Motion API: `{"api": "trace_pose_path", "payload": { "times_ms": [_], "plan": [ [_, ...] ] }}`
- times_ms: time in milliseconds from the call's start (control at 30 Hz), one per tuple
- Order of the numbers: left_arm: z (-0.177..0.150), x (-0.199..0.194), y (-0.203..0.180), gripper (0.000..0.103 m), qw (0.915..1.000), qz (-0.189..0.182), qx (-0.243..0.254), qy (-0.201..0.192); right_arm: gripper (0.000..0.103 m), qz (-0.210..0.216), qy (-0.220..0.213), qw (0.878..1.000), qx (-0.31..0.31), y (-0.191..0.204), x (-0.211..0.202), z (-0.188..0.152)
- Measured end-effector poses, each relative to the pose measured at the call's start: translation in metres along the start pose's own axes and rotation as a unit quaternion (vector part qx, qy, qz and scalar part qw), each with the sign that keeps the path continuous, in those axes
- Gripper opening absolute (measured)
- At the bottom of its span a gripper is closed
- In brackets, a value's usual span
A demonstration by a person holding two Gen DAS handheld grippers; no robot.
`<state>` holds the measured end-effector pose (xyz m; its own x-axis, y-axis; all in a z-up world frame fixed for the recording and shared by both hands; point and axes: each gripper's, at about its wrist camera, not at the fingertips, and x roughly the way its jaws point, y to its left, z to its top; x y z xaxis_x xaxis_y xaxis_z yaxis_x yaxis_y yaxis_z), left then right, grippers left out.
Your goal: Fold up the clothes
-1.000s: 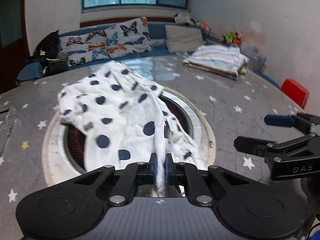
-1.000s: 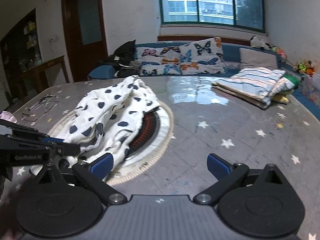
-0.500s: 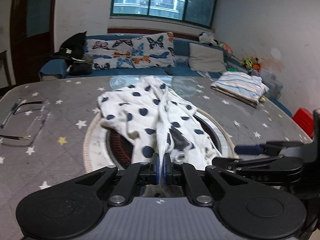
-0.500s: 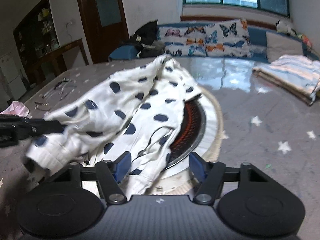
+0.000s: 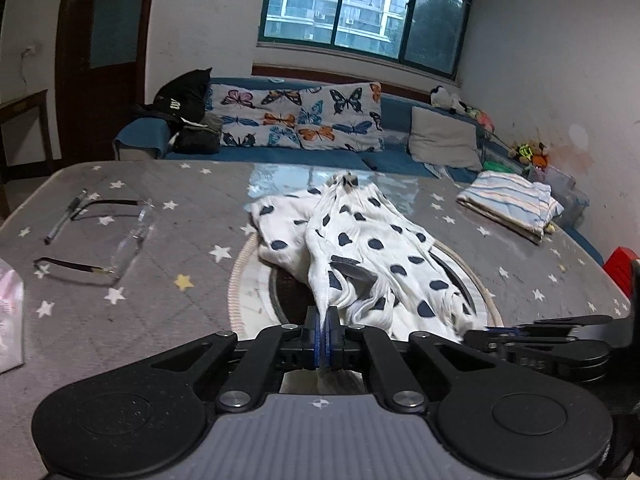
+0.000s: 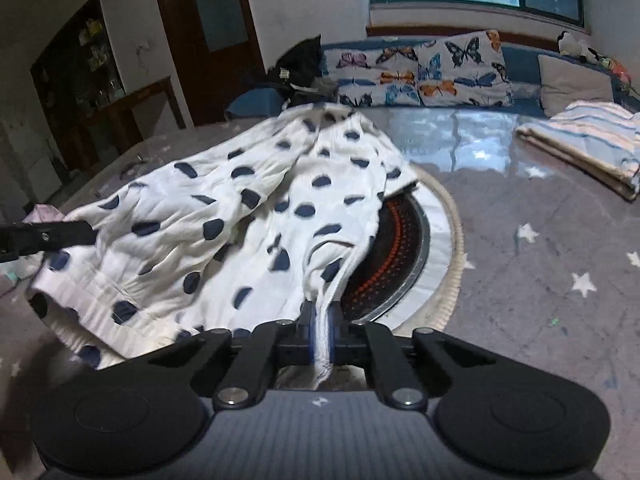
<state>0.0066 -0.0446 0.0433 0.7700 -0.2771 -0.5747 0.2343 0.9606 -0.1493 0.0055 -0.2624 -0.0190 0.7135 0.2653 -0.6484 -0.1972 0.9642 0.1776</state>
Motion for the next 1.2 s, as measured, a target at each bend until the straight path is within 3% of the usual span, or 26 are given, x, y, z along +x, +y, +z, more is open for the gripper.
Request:
{"api": "trace_pose_path", "payload": {
  "times_ms": [333, 500, 700, 767, 867, 933, 1033, 1200],
  "plan": [
    [-0.03, -0.057, 0.018, 0.002, 0.9993, -0.021, -0.012, 0.03, 0.005, 0.043, -0.014, 0.998, -0.052, 0.005, -0.088, -0.019],
    [-0.06, -0.094, 0.015, 0.002, 0.9977, -0.036, 0.002, 0.058, 0.005, 0.084, 0.033, 0.993, -0.078, 0.019, -0.125, -0.052],
    [-0.088, -0.103, 0.011, 0.003, 0.9917, -0.063, 0.02, 0.111, 0.006, 0.108, 0.103, 0.984, -0.098, 0.033, -0.144, -0.086],
    [-0.09, -0.1, 0.012, 0.005, 0.9904, -0.066, 0.024, 0.119, 0.012, 0.104, 0.112, 0.983, -0.098, 0.031, -0.146, -0.086],
    [-0.081, -0.099, 0.013, 0.007, 0.9904, -0.074, 0.028, 0.113, 0.013, 0.098, 0.108, 0.985, -0.088, 0.021, -0.15, -0.075],
    [-0.071, -0.098, 0.013, 0.023, 0.9918, -0.07, 0.036, 0.101, 0.015, 0.085, 0.095, 0.988, -0.088, 0.015, -0.153, -0.065],
    [-0.053, -0.092, 0.01, 0.037, 0.994, -0.063, 0.046, 0.077, 0.016, 0.062, 0.069, 0.991, -0.092, 0.006, -0.147, -0.044],
    [-0.021, -0.054, -0.004, 0.047, 0.9958, -0.054, 0.05, 0.054, 0.024, 0.034, 0.038, 0.993, -0.102, -0.009, -0.108, 0.0]
  ]
}}
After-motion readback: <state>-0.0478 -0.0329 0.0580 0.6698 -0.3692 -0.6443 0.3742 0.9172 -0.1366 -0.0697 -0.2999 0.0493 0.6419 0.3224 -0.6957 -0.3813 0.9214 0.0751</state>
